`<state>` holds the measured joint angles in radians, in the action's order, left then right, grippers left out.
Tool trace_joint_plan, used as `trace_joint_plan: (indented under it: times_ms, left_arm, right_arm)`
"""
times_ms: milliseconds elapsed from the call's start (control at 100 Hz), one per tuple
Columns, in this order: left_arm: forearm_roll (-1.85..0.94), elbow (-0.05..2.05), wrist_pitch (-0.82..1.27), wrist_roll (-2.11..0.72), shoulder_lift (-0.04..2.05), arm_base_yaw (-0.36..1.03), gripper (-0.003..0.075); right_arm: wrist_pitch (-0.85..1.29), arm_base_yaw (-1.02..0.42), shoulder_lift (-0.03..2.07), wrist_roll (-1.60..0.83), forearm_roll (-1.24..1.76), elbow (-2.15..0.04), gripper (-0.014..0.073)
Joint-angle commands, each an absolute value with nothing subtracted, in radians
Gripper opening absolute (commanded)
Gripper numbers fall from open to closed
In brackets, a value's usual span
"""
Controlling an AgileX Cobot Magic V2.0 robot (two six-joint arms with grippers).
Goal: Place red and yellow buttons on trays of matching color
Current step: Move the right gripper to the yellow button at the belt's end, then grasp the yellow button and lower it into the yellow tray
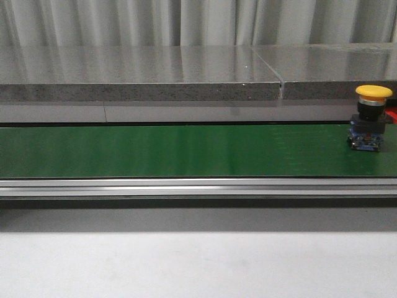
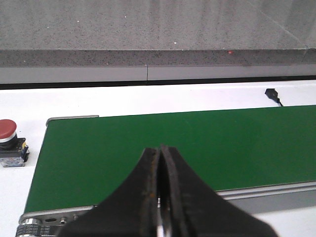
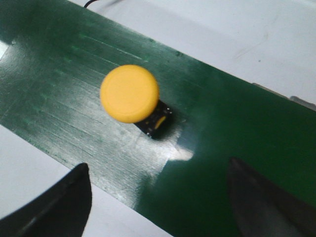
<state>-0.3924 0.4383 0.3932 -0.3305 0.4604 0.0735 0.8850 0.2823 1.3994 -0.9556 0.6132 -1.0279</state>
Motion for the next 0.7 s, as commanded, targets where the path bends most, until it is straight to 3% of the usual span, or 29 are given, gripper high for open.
trace_joint_plan:
  times_ms: [0,370,380,610,690]
  left_arm:
    - [-0.412,0.465,0.328,-0.326,0.464,0.080,-0.0019]
    - [-0.412,0.465,0.328,-0.326,0.464,0.080,-0.0019]
    - [-0.412,0.465,0.328,-0.326,0.464,0.080,-0.0019]
    - [-0.412,0.465,0.328,-0.326,0.464,0.080,-0.0019]
    - [-0.412,0.465,0.328,-0.326,0.464,0.080,-0.0019]
  right_arm:
    - [0.815,0.254,1.377,-0.970,0.631,-1.031,0.0563]
    - [0.683,0.201,1.459,-0.970,0.632,-1.032,0.0563]
    - [0.678,0.201,1.461,-0.970,0.632,-1.032,0.0511]
    - [0.607,0.200,1.521,-0.970,0.657,-1.033,0.0478]
    - [0.600,0.200,1.533,-0.970,0.660,-1.033,0.0372]
